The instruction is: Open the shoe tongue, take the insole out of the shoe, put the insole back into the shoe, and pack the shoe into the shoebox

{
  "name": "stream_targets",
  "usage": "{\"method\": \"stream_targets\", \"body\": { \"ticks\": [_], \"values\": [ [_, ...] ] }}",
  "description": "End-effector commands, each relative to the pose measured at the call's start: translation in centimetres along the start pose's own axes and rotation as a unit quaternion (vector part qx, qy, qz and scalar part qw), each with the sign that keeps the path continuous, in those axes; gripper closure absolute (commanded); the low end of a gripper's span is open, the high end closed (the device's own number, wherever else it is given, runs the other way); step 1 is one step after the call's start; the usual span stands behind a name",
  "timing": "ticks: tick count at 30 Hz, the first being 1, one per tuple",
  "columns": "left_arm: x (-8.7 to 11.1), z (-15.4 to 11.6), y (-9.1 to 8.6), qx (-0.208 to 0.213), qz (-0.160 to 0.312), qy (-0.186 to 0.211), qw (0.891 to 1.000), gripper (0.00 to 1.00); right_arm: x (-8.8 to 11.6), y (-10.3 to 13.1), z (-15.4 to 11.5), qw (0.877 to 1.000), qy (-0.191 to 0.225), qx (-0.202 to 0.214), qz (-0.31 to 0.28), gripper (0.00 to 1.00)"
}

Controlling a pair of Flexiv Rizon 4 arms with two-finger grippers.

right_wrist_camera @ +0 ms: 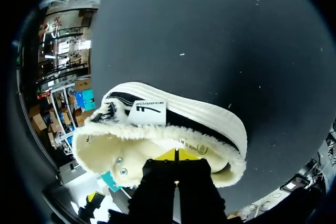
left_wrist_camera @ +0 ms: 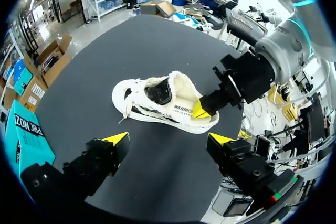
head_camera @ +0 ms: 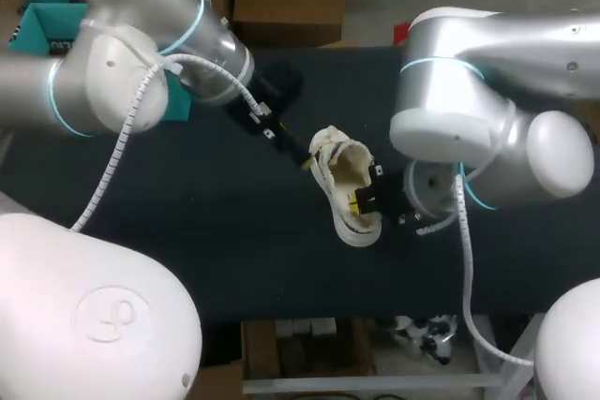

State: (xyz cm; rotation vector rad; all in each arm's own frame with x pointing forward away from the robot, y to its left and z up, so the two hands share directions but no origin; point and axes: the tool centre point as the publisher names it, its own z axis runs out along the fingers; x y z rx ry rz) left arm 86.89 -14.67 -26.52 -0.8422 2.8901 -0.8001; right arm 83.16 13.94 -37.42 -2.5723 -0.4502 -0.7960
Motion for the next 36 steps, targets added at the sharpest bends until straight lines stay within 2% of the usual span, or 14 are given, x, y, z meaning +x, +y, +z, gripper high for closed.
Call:
{"method": "stream_targets", "body": {
  "ticks": [1, 6, 12, 21, 22, 23, 36],
  "values": [
    [0.5, 0.0, -0.3, -0.01, -0.004, -0.054, 0.998, 0.0, 0.2, 0.9, -5.6, 0.999, 0.014, 0.03, -0.01, 1.0],
    [0.5, 0.2, 0.1, -0.008, -0.008, -0.05, 0.999, 0.0, 0.6, 2.0, -7.3, 0.997, 0.026, 0.062, -0.028, 1.0],
    [0.6, 0.6, 0.6, -0.014, -0.061, -0.037, 0.997, 0.0, 1.5, 3.0, -8.1, 0.993, 0.035, 0.098, -0.046, 1.0],
    [0.6, 0.6, 0.6, -0.014, -0.061, -0.037, 0.997, 0.0, 3.1, 3.6, -8.6, 0.99, 0.032, 0.125, -0.063, 1.0],
    [0.6, 0.6, 0.6, -0.014, -0.061, -0.037, 0.997, 0.0, 3.3, 3.7, -8.7, 0.989, 0.027, 0.13, -0.061, 0.8],
    [0.6, 0.6, 0.6, -0.014, -0.061, -0.037, 0.997, 0.0, 3.6, 3.9, -8.9, 0.987, 0.024, 0.144, -0.062, 0.0],
    [0.8, 0.9, 0.6, -0.014, -0.062, -0.036, 0.997, 0.0, 3.6, 3.9, -8.9, 0.987, 0.024, 0.144, -0.062, 0.0]
  ]
}}
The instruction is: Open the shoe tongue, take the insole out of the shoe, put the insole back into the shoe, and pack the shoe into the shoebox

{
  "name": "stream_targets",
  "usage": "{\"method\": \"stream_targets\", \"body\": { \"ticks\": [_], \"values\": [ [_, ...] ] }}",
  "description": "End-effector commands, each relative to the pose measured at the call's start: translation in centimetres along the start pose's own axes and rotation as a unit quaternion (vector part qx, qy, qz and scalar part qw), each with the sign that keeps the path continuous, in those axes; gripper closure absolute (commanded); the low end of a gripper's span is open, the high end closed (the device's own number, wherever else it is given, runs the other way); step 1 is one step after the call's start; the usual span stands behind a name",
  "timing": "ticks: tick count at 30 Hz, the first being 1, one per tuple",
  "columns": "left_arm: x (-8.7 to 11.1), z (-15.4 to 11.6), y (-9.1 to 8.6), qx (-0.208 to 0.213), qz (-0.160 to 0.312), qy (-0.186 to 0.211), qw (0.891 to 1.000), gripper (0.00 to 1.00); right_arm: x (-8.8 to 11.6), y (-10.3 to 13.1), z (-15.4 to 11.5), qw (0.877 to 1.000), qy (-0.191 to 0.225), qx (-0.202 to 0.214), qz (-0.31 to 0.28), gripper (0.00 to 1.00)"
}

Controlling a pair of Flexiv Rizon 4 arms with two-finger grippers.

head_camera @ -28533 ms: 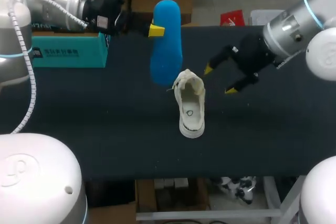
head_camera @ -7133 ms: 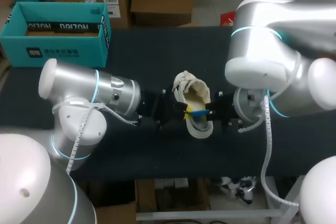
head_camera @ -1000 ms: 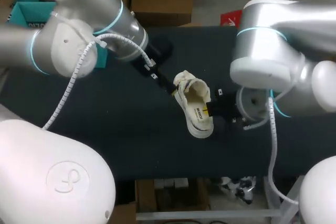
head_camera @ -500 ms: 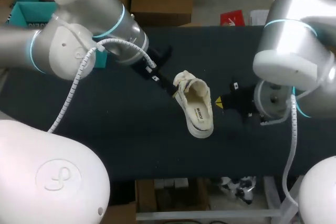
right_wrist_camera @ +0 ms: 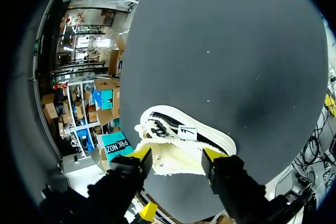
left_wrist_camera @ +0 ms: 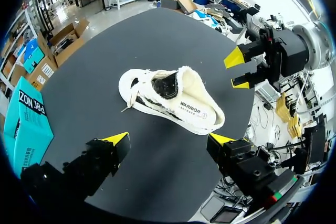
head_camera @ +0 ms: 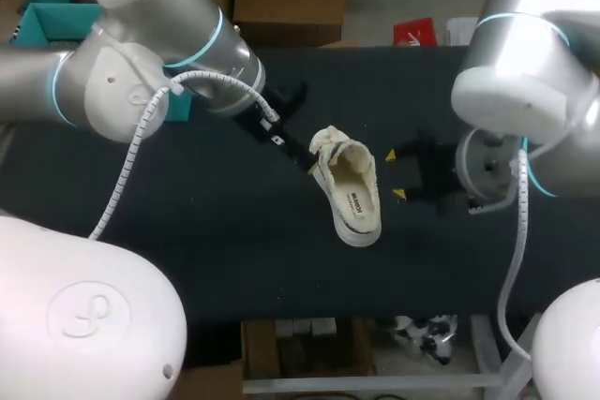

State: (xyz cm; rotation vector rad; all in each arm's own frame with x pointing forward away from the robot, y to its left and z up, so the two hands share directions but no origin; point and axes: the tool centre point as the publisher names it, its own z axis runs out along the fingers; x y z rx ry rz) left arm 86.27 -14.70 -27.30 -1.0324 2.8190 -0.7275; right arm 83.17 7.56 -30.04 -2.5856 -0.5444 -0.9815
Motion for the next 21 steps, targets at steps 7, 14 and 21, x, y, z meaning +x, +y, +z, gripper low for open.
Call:
{"method": "stream_targets", "body": {
  "ticks": [7, 14, 21],
  "values": [
    [0.8, 0.8, -0.4, -0.01, -0.074, 0.011, 0.997, 0.0, 0.3, 1.9, -1.0, 0.976, 0.027, 0.218, -0.014, 0.0],
    [0.9, 1.2, -1.0, -0.028, -0.133, -0.025, 0.99, 0.0, 0.6, 2.7, -1.6, 0.958, 0.059, 0.278, -0.031, 0.0],
    [1.1, 1.4, -1.0, -0.031, -0.131, -0.033, 0.99, 0.0, 0.6, 2.7, -1.6, 0.958, 0.056, 0.279, -0.023, 0.0]
  ]
}}
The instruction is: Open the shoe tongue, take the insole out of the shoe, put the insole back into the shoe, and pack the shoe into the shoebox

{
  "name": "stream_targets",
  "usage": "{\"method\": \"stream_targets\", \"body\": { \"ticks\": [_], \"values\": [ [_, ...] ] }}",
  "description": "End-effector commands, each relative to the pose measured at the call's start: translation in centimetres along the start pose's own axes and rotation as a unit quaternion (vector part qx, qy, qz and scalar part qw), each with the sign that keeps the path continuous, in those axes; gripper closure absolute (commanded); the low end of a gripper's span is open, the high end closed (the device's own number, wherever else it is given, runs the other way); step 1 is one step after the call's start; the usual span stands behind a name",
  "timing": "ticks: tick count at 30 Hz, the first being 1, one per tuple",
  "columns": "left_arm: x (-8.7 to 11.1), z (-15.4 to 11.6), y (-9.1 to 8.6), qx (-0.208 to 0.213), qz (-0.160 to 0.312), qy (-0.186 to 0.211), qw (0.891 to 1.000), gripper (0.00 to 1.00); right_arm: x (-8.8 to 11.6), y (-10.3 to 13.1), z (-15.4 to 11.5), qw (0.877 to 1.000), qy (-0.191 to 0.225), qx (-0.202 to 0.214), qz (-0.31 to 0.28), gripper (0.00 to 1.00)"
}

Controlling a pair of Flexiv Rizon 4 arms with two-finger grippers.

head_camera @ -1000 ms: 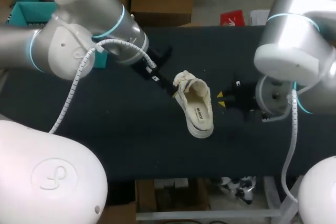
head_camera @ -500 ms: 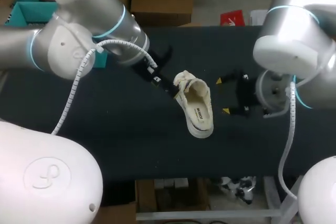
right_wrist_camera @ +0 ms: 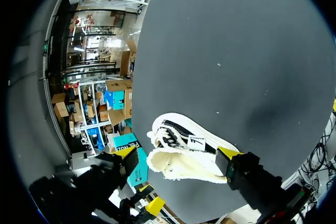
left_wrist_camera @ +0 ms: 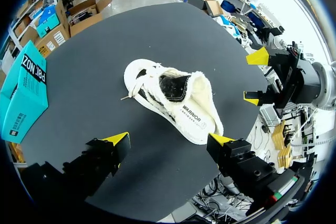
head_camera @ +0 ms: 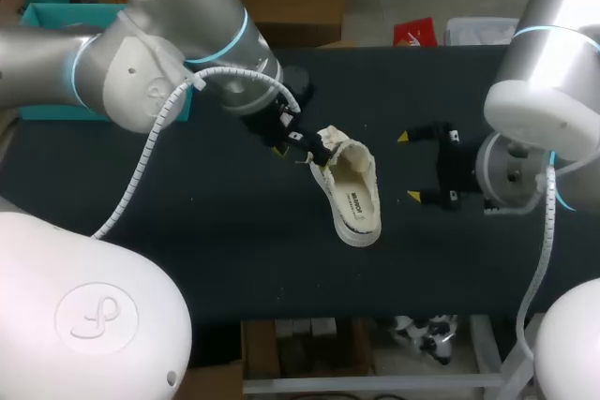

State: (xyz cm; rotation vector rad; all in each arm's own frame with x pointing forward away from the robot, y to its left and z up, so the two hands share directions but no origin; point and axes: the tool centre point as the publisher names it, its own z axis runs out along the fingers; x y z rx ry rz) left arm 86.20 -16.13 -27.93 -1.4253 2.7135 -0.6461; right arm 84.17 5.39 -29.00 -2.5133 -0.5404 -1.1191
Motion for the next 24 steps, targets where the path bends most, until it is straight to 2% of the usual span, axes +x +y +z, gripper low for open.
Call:
{"method": "stream_targets", "body": {
  "ticks": [1, 6, 7, 9, 10, 12, 16, 21, 24],
  "values": [
    [0.3, 0.2, -0.3, -0.003, -0.001, -0.014, 1.0, 0.0, -0.3, 0.5, -0.5, 0.96, 0.007, 0.279, 0.001, 0.0],
    [0.4, 0.6, -0.4, -0.005, -0.008, -0.01, 1.0, 0.0, -0.2, 0.8, -0.5, 0.959, 0.004, 0.282, -0.001, 0.0],
    [0.5, 0.7, -0.4, -0.005, -0.01, -0.01, 1.0, 0.0, 0.0, 1.0, -0.5, 0.953, 0.006, 0.302, -0.01, 0.0],
    [0.6, 0.9, -0.4, -0.005, -0.018, -0.007, 1.0, 0.0, 0.2, 1.5, -0.6, 0.949, 0.004, 0.314, -0.012, 0.0],
    [0.7, 1.0, -0.3, -0.006, -0.019, -0.008, 1.0, 0.0, 0.3, 1.7, -0.6, 0.941, 0.01, 0.337, -0.024, 0.0],
    [0.8, 1.0, -0.3, -0.005, -0.025, -0.009, 1.0, 0.0, 0.5, 2.5, -0.5, 0.934, 0.007, 0.355, -0.025, 0.0],
    [1.1, 1.3, -0.1, -0.008, -0.029, -0.013, 0.999, 0.0, 1.2, 3.5, -0.7, 0.911, 0.015, 0.41, -0.041, 0.0],
    [1.5, 1.7, -0.1, -0.012, -0.055, -0.037, 0.998, 0.0, 1.2, 3.5, -0.7, 0.911, 0.015, 0.41, -0.041, 0.0],
    [1.5, 1.7, -0.1, -0.012, -0.055, -0.037, 0.998, 0.0, 1.2, 3.5, -0.7, 0.911, 0.015, 0.41, -0.041, 0.0]
  ]
}}
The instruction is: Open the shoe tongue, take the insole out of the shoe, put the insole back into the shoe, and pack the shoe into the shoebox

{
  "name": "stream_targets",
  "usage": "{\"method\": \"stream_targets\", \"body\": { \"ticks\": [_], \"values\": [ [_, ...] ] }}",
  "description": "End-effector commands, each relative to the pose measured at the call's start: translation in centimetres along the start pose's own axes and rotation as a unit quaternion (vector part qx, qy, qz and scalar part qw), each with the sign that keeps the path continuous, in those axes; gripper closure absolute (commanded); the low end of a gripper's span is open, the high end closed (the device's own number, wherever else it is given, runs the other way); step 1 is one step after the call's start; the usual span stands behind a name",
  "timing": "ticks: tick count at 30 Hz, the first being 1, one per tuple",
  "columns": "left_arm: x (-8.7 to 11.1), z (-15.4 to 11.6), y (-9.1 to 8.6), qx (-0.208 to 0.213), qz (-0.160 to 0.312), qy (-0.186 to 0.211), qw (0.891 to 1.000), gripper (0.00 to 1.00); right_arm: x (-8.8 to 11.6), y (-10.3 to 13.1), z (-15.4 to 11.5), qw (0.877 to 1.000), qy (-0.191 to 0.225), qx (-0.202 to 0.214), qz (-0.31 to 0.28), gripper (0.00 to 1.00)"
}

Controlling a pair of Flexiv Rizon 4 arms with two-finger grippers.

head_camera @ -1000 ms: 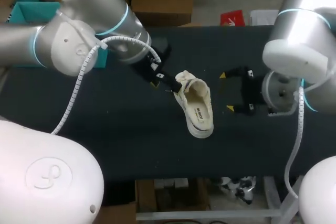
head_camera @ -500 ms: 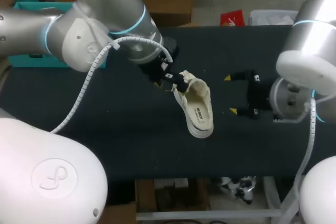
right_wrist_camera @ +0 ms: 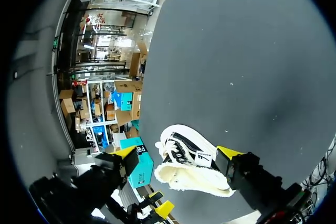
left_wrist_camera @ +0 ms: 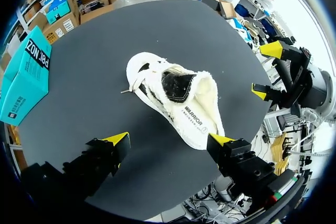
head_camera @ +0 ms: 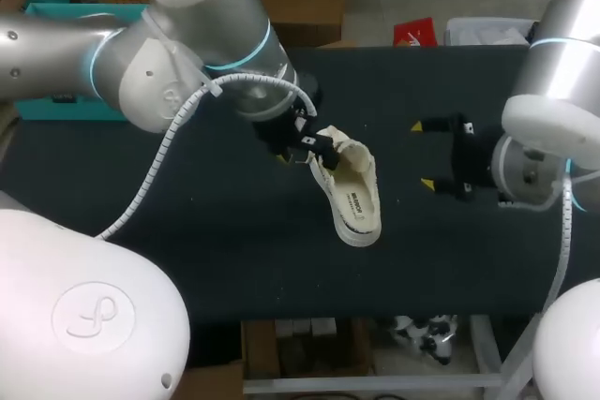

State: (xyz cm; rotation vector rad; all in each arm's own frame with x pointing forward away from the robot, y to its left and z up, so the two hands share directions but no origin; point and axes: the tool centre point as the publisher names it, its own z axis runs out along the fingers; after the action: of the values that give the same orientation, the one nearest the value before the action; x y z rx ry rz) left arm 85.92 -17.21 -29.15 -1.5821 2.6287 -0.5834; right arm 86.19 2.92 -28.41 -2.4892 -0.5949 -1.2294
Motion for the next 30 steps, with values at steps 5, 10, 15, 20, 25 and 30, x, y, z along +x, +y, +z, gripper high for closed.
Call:
{"method": "stream_targets", "body": {
  "ticks": [5, 10, 15, 20, 25, 30],
  "values": [
    [0.7, 0.2, -0.2, -0.001, -0.001, -0.013, 1.0, 0.0, 0.0, 0.5, -0.5, 0.907, 0.0, 0.422, 0.0, 0.0],
    [1.2, 0.6, 0.1, -0.004, -0.007, -0.013, 1.0, 0.0, 0.0, 0.5, -0.5, 0.907, 0.0, 0.422, 0.0, 0.0],
    [1.5, 1.0, 0.7, -0.014, -0.024, -0.027, 0.999, 0.0, 0.3, 0.8, -0.6, 0.877, -0.006, 0.477, -0.049, 0.0],
    [1.6, 1.2, 1.0, -0.016, -0.031, -0.036, 0.999, 0.0, 0.2, 1.4, -0.2, 0.855, -0.014, 0.516, -0.052, 0.0],
    [1.7, 1.7, 1.1, -0.016, -0.053, -0.044, 0.997, 0.0, 0.3, 1.3, -0.2, 0.849, -0.01, 0.525, -0.06, 0.0],
    [1.6, 2.5, 1.2, -0.017, -0.078, -0.042, 0.996, 0.0, 0.3, 1.3, -0.2, 0.849, -0.01, 0.525, -0.06, 0.0]
  ]
}}
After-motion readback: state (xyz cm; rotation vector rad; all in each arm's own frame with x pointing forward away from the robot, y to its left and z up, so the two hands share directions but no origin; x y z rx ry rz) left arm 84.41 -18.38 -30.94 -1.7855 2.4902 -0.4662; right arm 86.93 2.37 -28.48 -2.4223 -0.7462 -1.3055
